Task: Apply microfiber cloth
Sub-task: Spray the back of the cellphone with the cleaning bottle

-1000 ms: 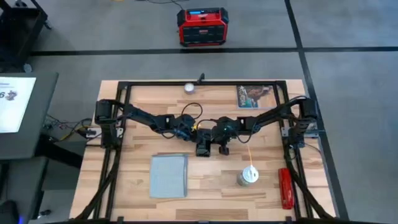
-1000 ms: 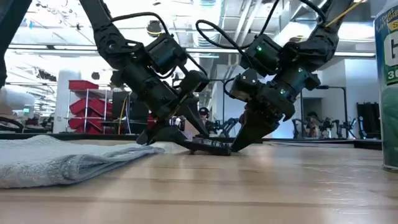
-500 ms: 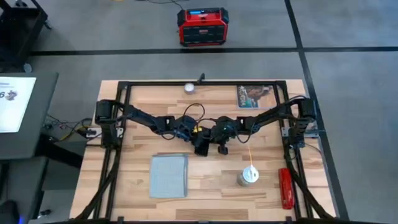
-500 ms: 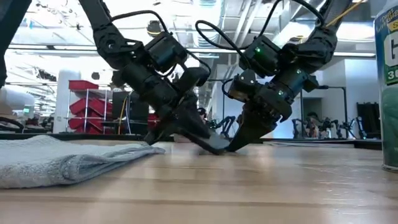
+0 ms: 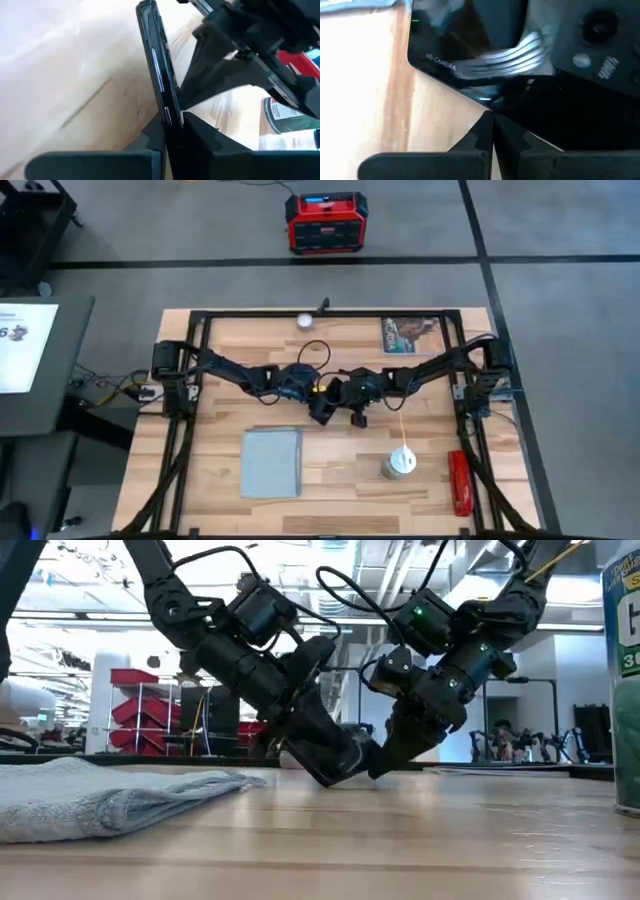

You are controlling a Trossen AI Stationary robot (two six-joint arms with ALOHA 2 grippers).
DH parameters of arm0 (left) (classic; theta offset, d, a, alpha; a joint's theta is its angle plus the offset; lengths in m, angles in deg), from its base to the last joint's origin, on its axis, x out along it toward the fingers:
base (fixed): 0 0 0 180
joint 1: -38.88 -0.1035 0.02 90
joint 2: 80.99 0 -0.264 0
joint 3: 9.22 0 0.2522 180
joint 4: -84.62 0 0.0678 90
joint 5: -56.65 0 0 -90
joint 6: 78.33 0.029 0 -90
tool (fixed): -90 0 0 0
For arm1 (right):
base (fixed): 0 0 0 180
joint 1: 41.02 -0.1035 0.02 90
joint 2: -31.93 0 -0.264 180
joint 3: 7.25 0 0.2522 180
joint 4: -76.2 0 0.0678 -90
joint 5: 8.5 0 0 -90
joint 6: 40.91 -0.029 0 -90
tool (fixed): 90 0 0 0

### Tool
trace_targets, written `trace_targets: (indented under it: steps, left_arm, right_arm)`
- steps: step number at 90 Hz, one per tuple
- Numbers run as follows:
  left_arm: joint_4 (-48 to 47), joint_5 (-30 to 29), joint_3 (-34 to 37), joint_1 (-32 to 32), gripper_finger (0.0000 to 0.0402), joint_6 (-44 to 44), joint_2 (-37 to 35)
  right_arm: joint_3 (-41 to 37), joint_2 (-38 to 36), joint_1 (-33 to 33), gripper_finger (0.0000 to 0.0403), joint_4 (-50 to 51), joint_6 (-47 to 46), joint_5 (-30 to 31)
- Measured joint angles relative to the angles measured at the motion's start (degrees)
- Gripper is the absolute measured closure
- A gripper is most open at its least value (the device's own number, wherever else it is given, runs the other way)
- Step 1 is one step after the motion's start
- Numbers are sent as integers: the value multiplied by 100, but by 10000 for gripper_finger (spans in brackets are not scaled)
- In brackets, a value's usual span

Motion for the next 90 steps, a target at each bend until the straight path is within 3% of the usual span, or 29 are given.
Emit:
trace_targets:
  steps: [21,52,74,90]
  left_arm:
    - [-551,45,14,112,397,475,-566]
    - [-626,-393,-10,287,397,375,-531]
    - [-1619,-1328,14,184,397,1041,-1221]
    - [-1588,-1443,17,176,398,1213,-1432]
  right_arm:
    - [24,-94,31,403,167,-12,638]
    - [603,-122,53,403,462,131,541]
    - [597,-447,128,403,752,149,961]
    - [587,-660,136,403,706,150,966]
